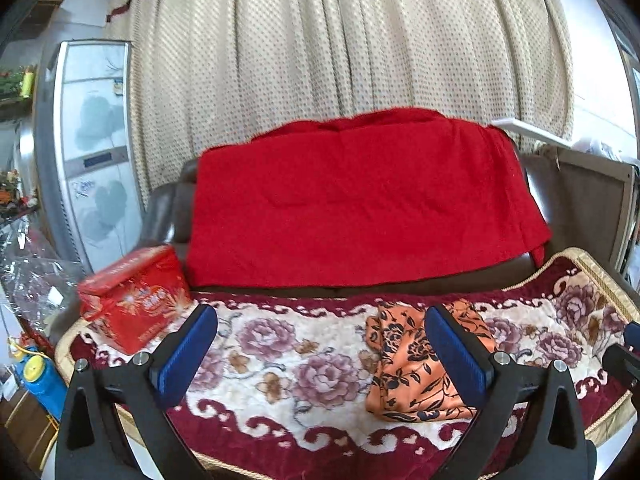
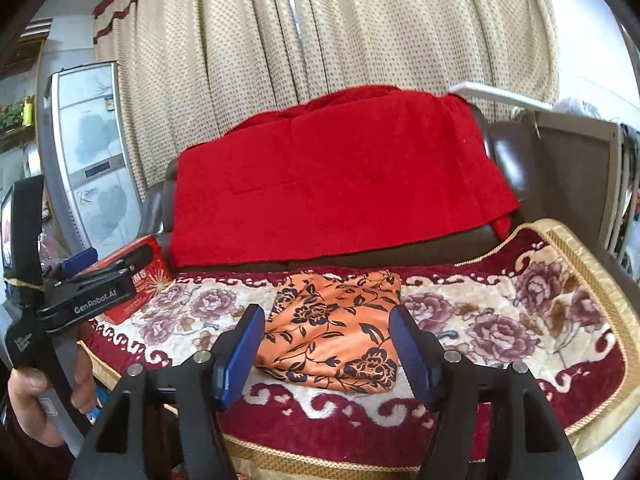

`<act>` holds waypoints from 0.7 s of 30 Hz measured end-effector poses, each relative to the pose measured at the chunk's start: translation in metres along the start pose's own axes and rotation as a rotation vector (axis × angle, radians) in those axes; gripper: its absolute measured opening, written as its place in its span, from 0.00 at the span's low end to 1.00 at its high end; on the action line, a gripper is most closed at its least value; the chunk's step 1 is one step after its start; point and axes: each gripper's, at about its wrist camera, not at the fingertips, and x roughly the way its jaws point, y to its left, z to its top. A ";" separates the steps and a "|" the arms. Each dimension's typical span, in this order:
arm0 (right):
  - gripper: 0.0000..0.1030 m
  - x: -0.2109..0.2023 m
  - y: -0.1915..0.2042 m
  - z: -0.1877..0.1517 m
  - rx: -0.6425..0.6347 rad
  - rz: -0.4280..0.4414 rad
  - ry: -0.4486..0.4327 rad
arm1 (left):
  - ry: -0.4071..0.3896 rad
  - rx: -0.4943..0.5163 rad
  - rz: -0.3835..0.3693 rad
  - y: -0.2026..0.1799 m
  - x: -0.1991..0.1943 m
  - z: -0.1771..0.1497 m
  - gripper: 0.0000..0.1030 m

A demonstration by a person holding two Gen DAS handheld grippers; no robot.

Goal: Fold small clothes

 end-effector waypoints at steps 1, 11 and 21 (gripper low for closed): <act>0.68 -0.005 0.003 0.001 -0.003 0.006 0.000 | -0.009 -0.003 0.013 0.003 -0.006 0.002 1.00; 0.68 -0.016 0.031 0.000 -0.060 0.000 0.008 | -0.047 -0.041 0.039 0.020 -0.032 0.009 1.00; 0.68 0.001 0.034 -0.006 -0.058 -0.023 0.036 | -0.043 0.020 0.000 0.011 -0.034 0.006 1.00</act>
